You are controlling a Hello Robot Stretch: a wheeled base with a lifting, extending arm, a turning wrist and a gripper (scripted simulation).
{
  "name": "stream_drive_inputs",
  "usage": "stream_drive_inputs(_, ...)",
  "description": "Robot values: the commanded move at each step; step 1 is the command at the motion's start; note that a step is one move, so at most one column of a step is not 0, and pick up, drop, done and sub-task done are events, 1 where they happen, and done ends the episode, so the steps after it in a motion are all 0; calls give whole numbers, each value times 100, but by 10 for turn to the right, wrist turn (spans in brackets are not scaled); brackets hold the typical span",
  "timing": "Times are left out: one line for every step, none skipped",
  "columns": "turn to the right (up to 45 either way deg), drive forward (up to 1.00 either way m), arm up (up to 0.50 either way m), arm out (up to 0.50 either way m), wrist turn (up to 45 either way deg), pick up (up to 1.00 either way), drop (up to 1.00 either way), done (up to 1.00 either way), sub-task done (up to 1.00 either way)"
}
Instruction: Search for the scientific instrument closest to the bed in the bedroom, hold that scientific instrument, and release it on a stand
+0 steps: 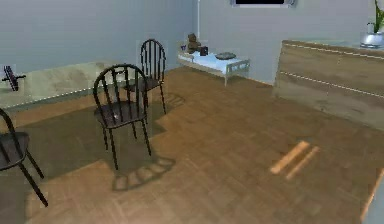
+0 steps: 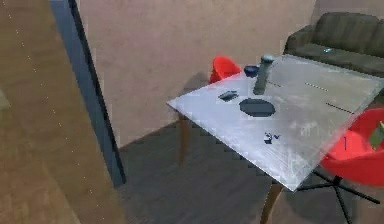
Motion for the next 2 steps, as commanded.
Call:
stream_drive_inputs(0,100,0,0,0,0,0,0,0)
stream_drive_inputs(0,100,0,0,0,0,0,0,0)
